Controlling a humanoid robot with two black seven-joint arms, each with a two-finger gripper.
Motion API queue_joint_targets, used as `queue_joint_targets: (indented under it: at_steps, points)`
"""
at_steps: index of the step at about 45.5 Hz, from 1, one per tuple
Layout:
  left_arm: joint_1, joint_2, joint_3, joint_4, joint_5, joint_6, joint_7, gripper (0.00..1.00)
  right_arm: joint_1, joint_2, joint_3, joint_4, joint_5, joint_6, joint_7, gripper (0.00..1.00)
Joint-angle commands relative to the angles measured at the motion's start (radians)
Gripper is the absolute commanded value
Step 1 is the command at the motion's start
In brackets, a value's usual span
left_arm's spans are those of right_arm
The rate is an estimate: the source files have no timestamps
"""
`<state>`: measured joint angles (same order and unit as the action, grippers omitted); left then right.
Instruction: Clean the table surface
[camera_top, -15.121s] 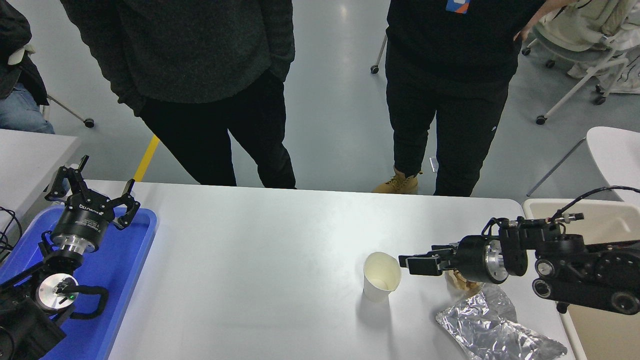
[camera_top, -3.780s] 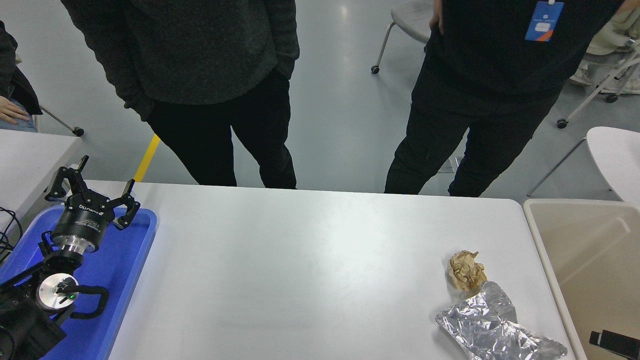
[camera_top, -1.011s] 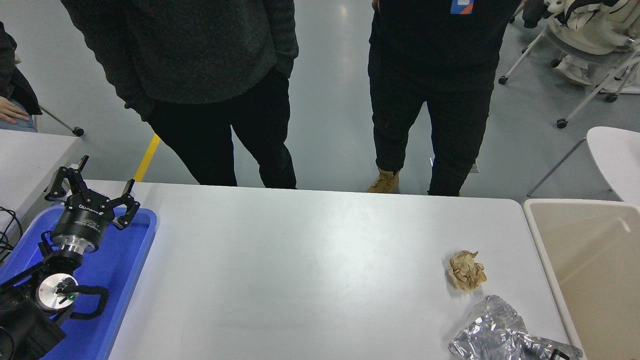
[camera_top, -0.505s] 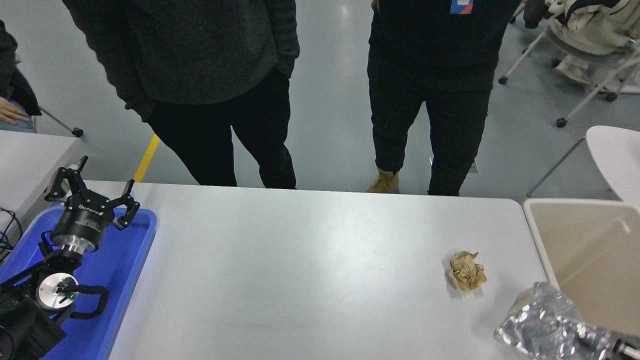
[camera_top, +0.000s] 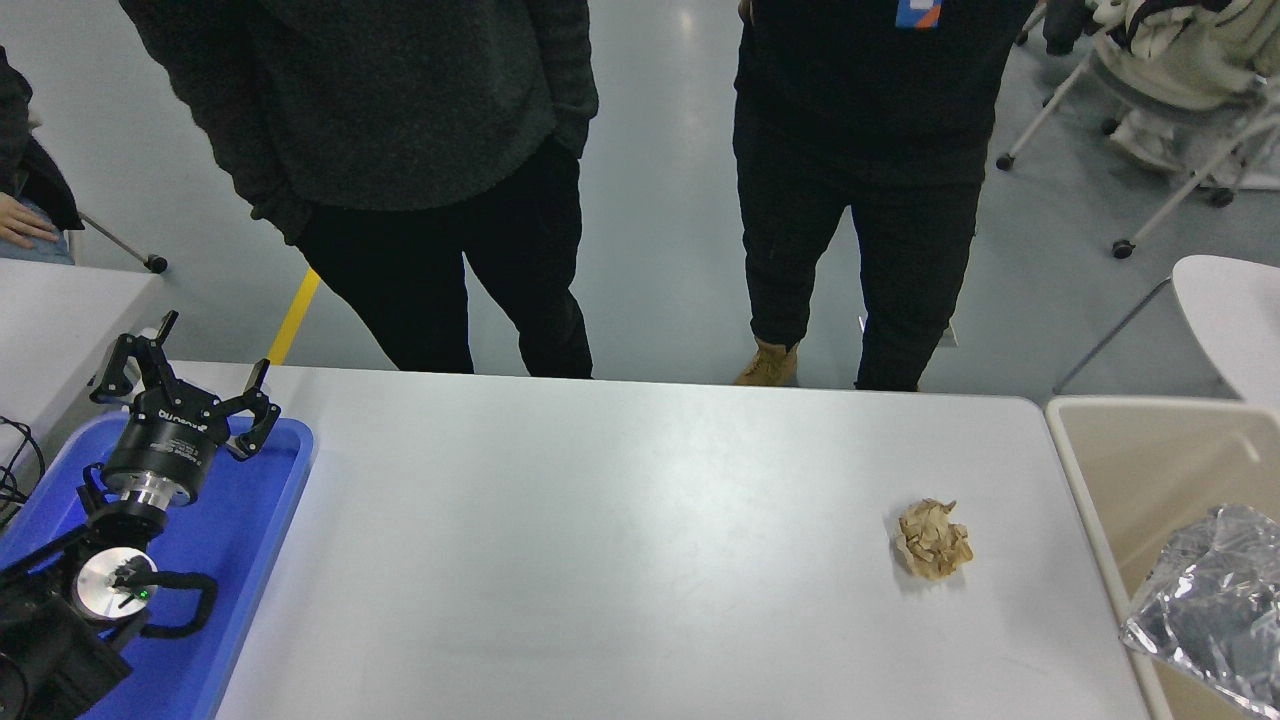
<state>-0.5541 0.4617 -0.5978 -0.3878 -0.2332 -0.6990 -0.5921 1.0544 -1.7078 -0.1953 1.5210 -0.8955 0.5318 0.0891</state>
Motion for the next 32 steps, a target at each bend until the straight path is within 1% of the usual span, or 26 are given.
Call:
queue_joint_targets:
  at_steps: [1, 10, 14, 32]
  points:
    - [0.000, 0.000, 0.000, 0.000, 0.000, -0.001, 0.000, 1.00, 0.009, -0.038, 0.183, -0.021, -0.051, 0.197, 0.000, 0.00]
    - [0.000, 0.000, 0.000, 0.000, 0.000, 0.001, 0.000, 1.00, 0.006, -0.038, 0.264, -0.068, -0.053, 0.276, 0.000, 0.00]
    - [0.000, 0.000, 0.000, 0.000, 0.000, -0.001, 0.000, 1.00, 0.004, -0.038, 0.281, -0.082, -0.053, 0.295, 0.000, 0.00]
    - [0.000, 0.000, 0.000, 0.001, 0.000, -0.001, 0.000, 1.00, 0.004, -0.038, 0.289, -0.099, -0.065, 0.284, -0.002, 0.00]
